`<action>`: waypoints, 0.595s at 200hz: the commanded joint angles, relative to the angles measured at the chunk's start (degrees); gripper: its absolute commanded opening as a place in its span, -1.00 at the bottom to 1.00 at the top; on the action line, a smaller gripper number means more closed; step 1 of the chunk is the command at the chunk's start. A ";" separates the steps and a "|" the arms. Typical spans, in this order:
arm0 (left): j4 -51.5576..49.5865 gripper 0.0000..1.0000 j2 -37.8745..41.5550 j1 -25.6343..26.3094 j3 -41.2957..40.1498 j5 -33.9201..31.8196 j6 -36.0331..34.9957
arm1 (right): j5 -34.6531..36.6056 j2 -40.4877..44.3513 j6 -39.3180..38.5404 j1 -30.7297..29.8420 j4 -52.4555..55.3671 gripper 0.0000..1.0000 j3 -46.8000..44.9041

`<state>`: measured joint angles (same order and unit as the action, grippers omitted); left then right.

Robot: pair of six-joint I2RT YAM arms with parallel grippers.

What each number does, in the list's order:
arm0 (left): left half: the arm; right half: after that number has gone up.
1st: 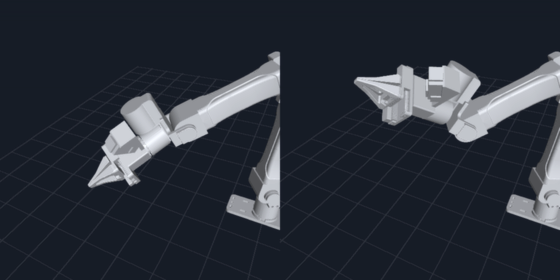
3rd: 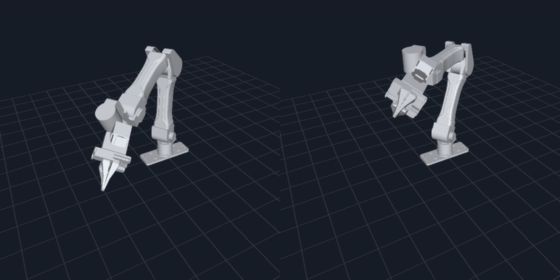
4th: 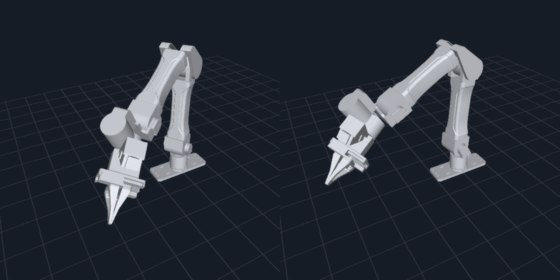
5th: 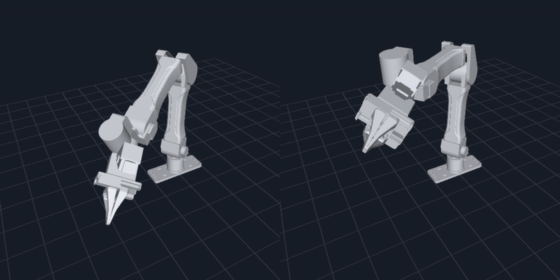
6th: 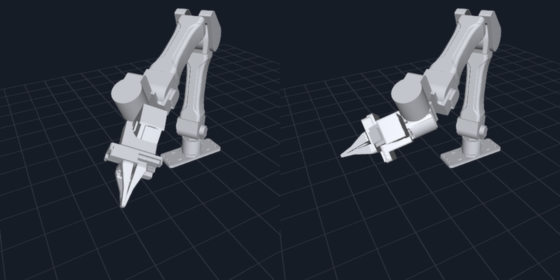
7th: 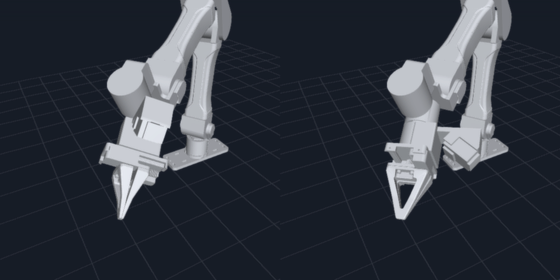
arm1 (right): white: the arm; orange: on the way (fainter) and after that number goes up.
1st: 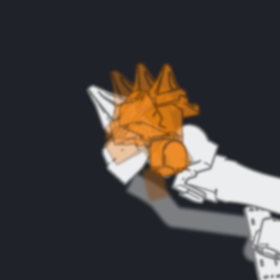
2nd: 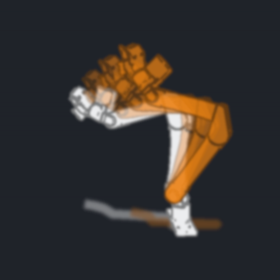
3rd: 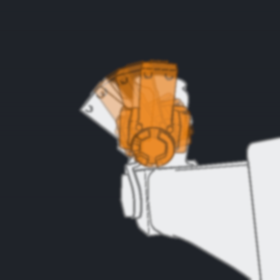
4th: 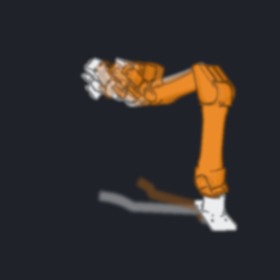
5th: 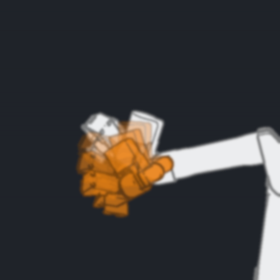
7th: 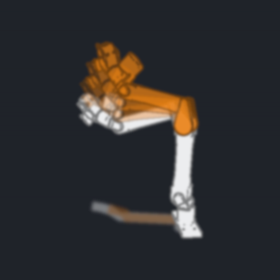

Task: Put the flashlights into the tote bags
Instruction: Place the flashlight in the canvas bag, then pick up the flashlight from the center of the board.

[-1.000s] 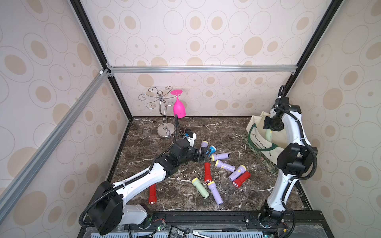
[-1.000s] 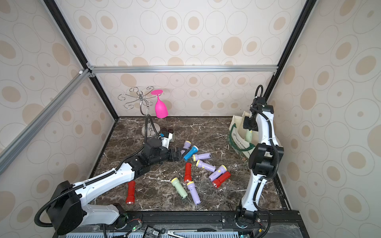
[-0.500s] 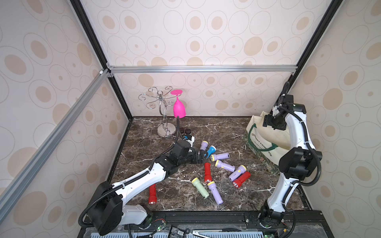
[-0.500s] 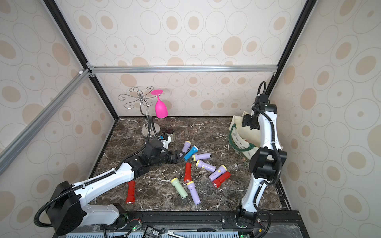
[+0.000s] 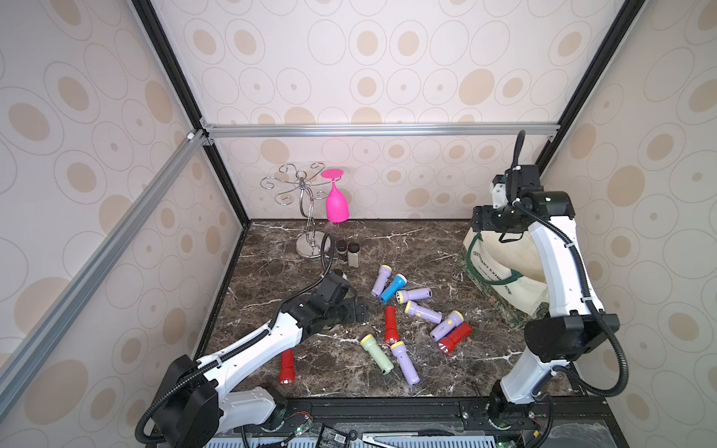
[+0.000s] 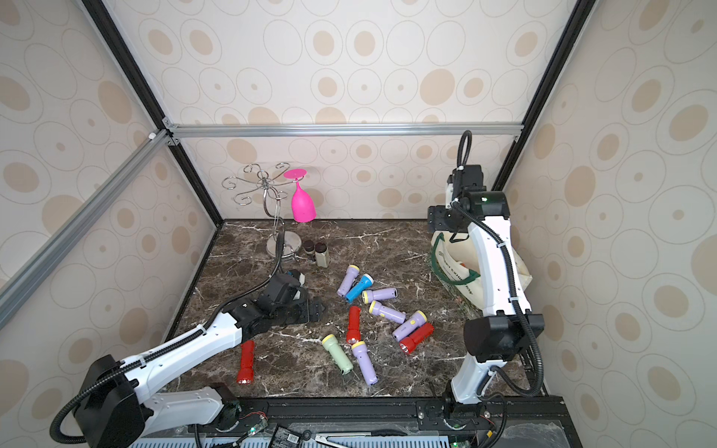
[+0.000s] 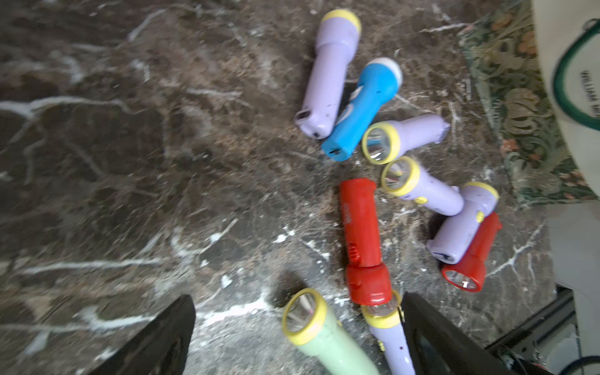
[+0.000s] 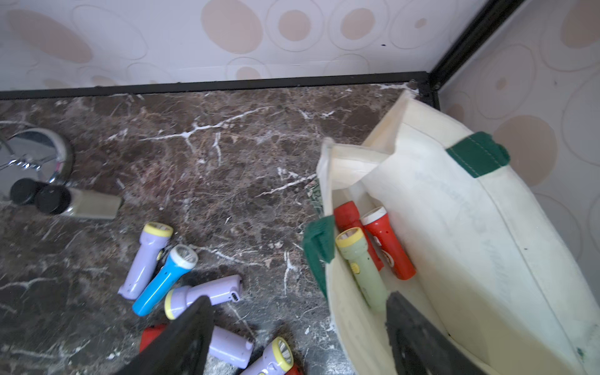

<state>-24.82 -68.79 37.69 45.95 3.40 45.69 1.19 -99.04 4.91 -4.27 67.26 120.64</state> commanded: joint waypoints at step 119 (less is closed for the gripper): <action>-17.40 0.95 2.52 -19.50 -5.95 -14.49 1.15 | -2.31 11.60 10.47 -30.24 -7.36 0.76 -19.69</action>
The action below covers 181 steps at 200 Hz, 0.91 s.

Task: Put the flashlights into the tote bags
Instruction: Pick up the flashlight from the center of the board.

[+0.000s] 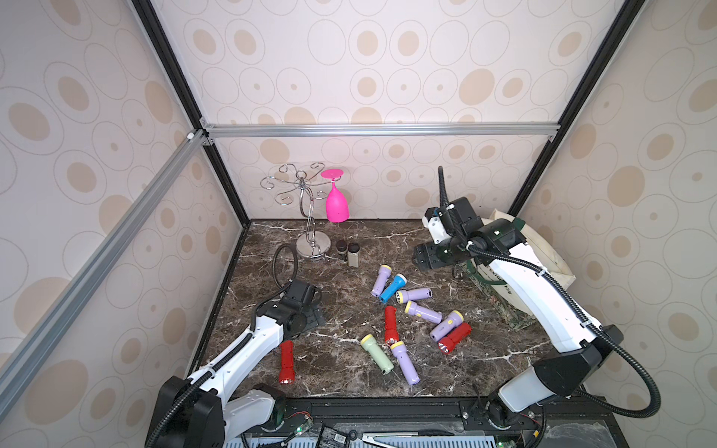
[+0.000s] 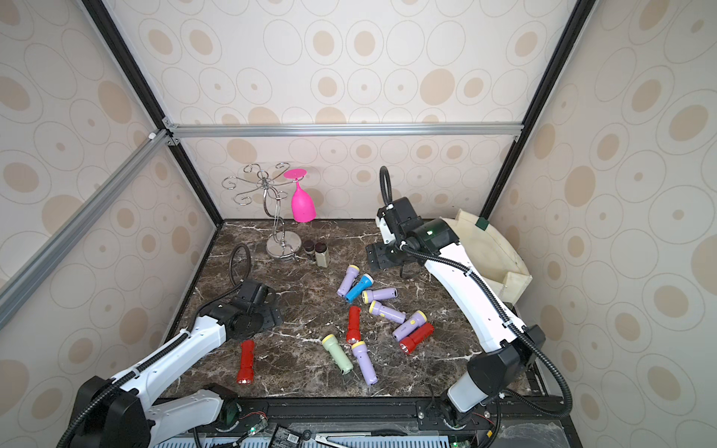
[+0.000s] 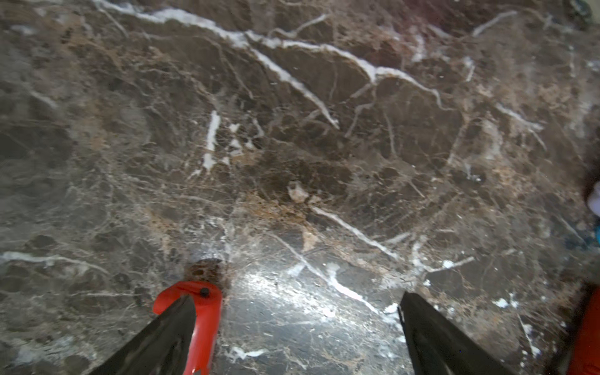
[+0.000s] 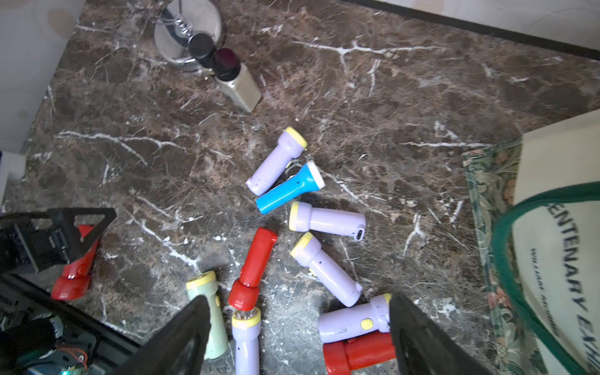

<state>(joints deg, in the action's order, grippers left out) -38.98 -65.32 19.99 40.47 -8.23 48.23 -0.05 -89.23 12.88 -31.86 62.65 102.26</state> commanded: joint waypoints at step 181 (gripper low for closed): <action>-1.30 0.73 -4.82 -3.47 -9.49 0.00 8.29 | -6.36 -0.75 1.96 -6.46 -8.04 0.77 -2.43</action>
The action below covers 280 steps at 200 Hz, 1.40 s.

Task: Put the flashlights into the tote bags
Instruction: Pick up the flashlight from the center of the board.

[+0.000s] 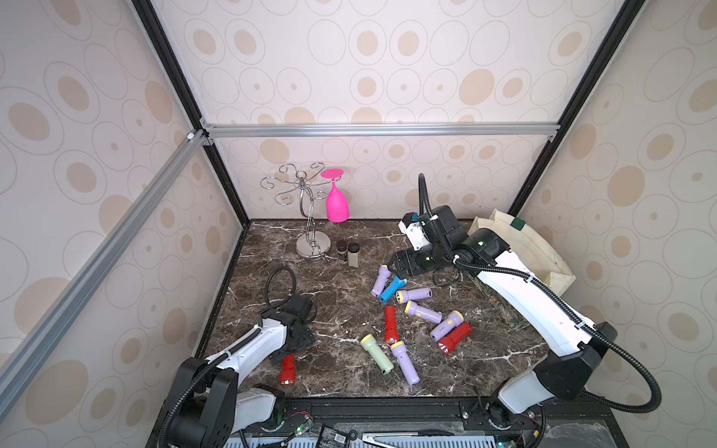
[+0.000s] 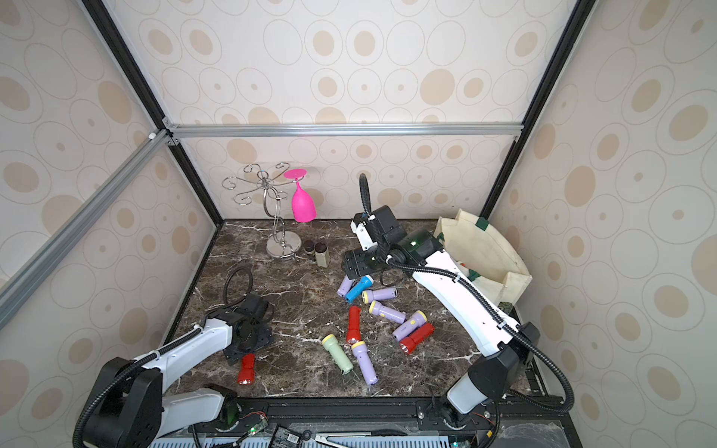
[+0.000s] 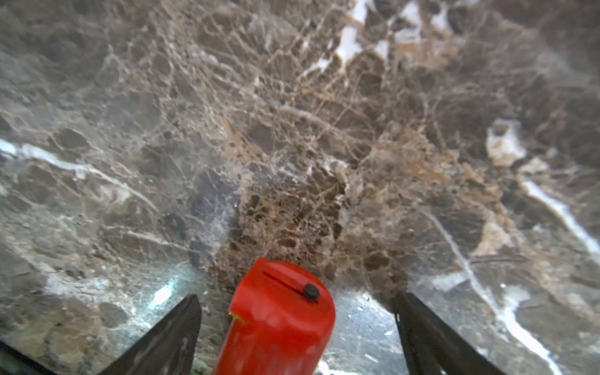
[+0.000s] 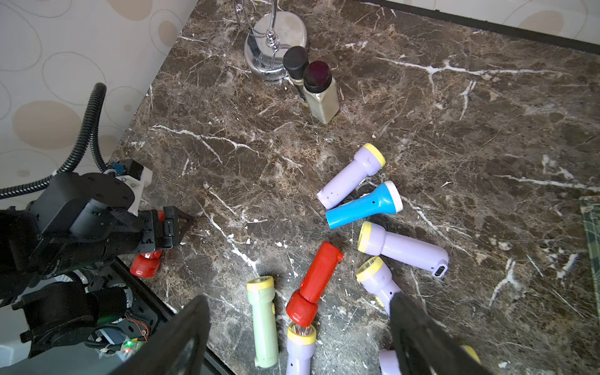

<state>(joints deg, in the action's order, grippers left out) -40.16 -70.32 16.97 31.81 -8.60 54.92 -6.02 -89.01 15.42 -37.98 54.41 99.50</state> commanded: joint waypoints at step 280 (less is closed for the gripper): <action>21.41 -1.00 -9.43 17.71 6.90 8.05 4.59 | 0.25 4.61 2.35 -0.34 3.24 0.72 -5.63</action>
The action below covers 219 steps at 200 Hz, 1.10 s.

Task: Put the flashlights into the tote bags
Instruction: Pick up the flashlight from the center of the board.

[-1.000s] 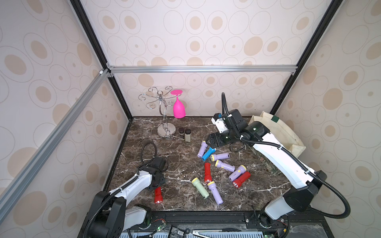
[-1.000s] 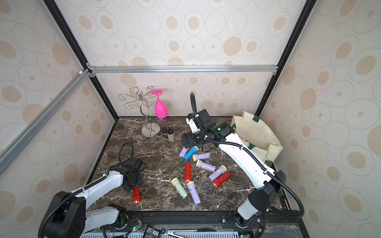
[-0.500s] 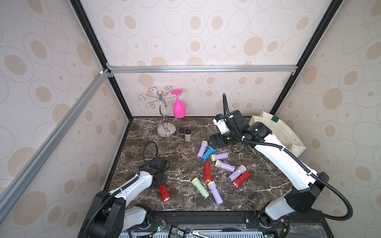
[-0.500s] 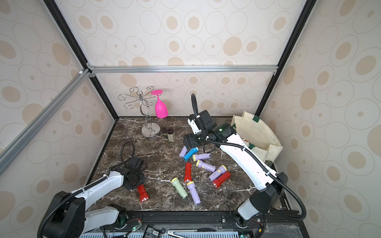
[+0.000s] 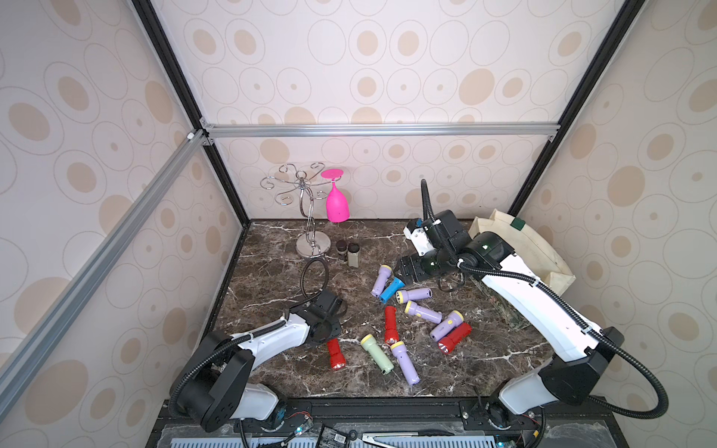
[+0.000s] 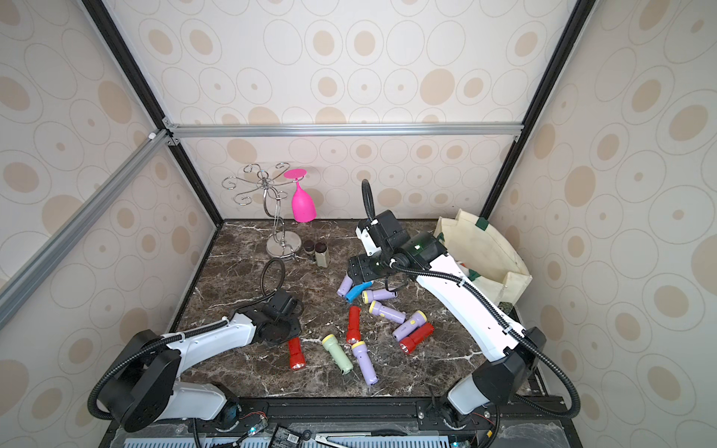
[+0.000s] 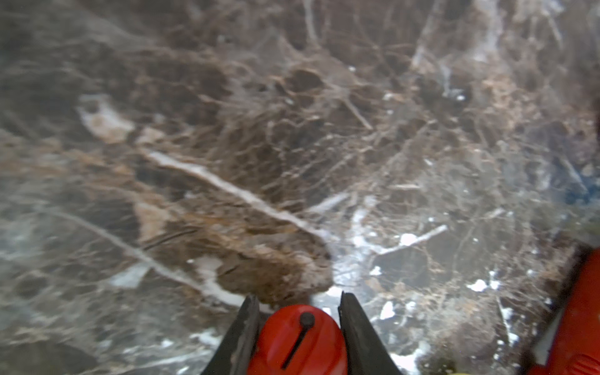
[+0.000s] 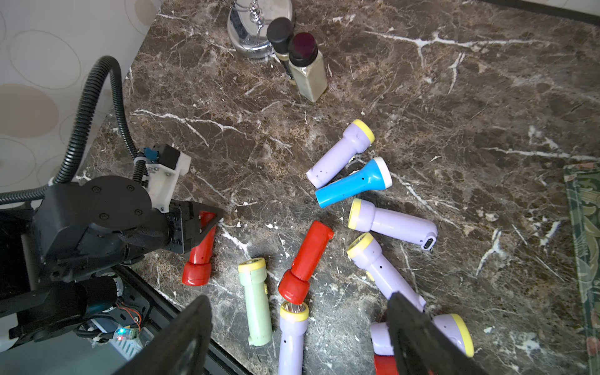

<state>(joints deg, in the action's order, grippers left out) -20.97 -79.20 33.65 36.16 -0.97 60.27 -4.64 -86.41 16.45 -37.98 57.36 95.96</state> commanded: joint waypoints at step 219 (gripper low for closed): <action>21.73 -1.00 11.34 2.79 2.94 7.19 -1.54 | -32.70 10.30 6.45 -0.34 -29.38 0.64 -30.60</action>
<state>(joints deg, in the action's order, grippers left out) -2.00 -70.41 36.07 35.97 5.69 58.87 -34.04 -78.02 22.22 -37.98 33.36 66.65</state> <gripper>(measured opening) 0.365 0.822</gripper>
